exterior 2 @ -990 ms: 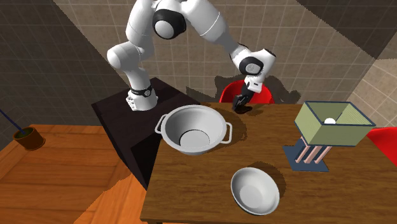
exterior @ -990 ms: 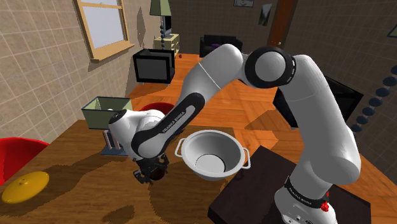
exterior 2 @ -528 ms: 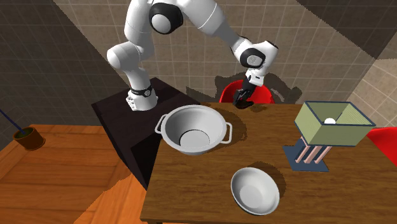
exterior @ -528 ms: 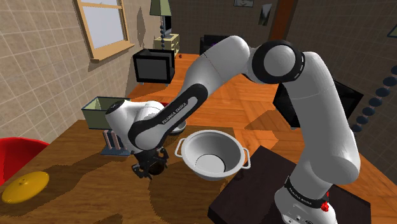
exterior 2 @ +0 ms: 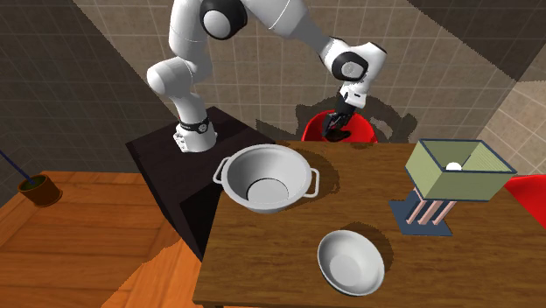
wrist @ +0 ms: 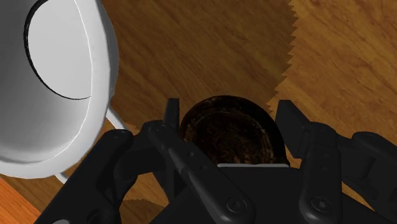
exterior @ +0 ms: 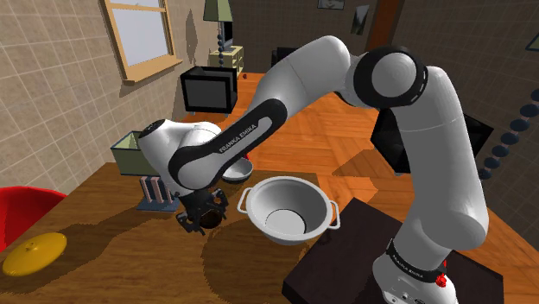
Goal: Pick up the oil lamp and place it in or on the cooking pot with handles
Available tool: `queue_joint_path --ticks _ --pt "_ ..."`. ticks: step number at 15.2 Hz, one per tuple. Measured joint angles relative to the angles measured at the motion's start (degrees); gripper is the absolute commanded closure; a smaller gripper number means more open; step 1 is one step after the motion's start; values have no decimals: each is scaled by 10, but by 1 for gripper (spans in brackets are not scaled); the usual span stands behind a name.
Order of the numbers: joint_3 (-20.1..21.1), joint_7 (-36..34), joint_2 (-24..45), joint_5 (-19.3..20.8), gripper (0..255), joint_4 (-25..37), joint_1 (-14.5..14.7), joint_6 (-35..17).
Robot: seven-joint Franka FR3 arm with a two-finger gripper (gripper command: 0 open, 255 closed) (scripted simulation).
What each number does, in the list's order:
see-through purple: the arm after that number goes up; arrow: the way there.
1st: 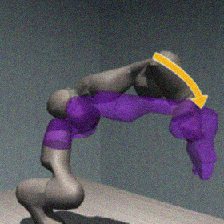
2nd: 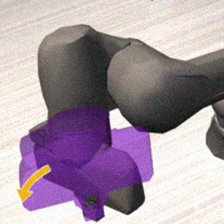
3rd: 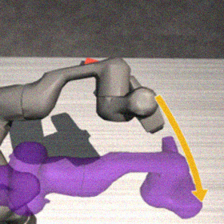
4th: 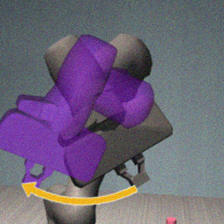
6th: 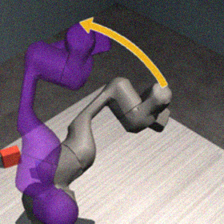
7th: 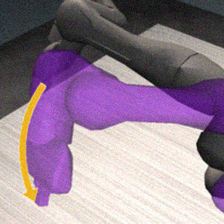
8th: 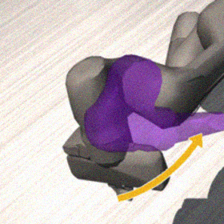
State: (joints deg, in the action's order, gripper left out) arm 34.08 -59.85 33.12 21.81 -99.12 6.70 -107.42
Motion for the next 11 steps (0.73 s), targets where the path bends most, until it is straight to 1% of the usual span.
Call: queue_joint_path --ticks 5,6,8,11 --pt "7 8 -20 -11 255 7 -5 24" --pt "9 12 -29 -15 255 -4 -12 20" --pt "13 24 -59 -23 255 -48 -34 3" --pt "17 54 -116 -41 255 -123 -75 -27"
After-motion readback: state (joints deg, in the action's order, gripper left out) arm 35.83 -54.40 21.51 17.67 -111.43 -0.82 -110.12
